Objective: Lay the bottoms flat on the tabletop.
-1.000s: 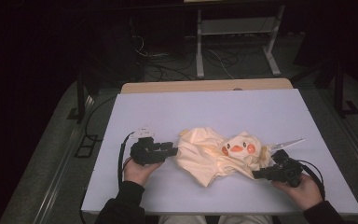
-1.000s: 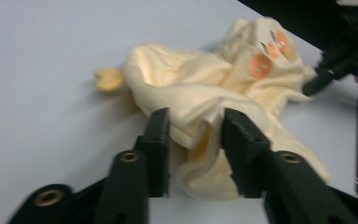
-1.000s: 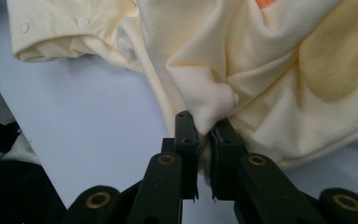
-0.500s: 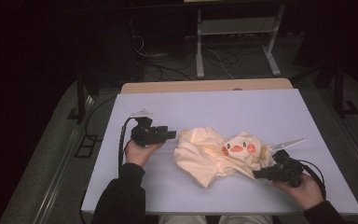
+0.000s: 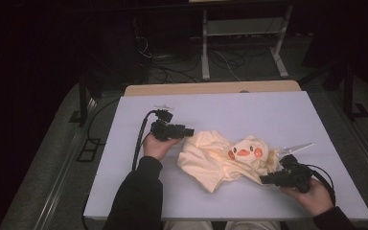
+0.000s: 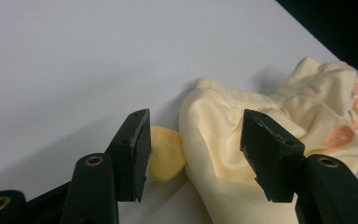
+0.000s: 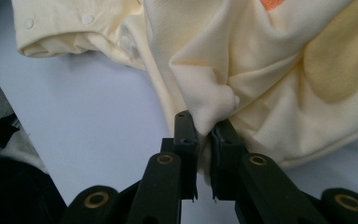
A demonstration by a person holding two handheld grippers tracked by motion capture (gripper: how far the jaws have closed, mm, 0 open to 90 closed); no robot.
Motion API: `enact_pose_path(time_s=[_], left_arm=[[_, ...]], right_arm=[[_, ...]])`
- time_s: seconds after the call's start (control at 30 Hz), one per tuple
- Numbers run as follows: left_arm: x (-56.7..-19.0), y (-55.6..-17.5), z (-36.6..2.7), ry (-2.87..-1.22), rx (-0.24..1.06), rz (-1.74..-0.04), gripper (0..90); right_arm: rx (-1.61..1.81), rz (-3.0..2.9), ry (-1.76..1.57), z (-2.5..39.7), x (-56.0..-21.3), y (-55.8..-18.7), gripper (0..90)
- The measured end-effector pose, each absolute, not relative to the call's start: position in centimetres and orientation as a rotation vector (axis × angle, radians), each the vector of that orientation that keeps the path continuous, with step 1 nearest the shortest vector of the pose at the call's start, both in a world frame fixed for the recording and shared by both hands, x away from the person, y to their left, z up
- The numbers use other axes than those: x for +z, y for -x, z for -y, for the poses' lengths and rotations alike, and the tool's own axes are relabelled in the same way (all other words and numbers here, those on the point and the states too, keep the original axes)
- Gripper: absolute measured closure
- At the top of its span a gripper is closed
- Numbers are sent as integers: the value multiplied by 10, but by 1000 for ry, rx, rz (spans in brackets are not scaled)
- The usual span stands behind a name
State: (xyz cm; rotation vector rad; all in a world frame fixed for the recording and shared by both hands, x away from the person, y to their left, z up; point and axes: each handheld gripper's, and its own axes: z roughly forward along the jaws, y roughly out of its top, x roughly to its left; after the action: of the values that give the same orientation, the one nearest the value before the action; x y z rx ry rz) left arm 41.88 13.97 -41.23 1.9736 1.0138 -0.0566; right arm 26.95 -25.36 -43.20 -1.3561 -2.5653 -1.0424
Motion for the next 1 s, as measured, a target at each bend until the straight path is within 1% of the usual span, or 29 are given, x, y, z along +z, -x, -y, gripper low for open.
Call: enact_pose_path(time_s=[0.17, 0.27, 0.33, 0.4, 0.47, 0.5, 0.53, 0.57, 0.67, 0.77, 1.0], left_arm=[[-427, -424, -134, -2018, -133, -1054, 427], [-432, -426, -132, -2043, -180, -1061, 467], [-436, -427, -131, -2052, -236, -1062, 538], [-440, -428, -128, -2080, -288, -1053, 652], [-441, -427, -125, -2115, -303, -1040, 767], [-442, -426, -124, -2126, -305, -1029, 802], [-441, -426, -123, -2132, -299, -1028, 817], [-441, -425, -124, -2129, -292, -1029, 824], [-439, -425, -125, -2124, -268, -1024, 831], [-436, -423, -125, -2114, -242, -1017, 832], [-427, -422, -125, -2099, -201, -999, 834]], right_arm=[[-1039, 2568, 1349, 253, -432, -269, 816], [-1036, 2567, 1345, 253, -432, -268, 816], [-1036, 2566, 1342, 252, -431, -268, 815], [-1033, 2565, 1340, 252, -431, -268, 813], [-1030, 2559, 1342, 253, -431, -268, 800], [-1024, 2556, 1343, 253, -430, -268, 780], [-1021, 2561, 1340, 253, -429, -267, 747], [-1015, 2560, 1338, 254, -428, -266, 688], [-1028, 2545, 1339, 258, -421, -264, 541], [-1087, 2500, 1351, 265, -411, -266, 447], [-1260, 2431, 1442, 279, -386, -281, 383]])
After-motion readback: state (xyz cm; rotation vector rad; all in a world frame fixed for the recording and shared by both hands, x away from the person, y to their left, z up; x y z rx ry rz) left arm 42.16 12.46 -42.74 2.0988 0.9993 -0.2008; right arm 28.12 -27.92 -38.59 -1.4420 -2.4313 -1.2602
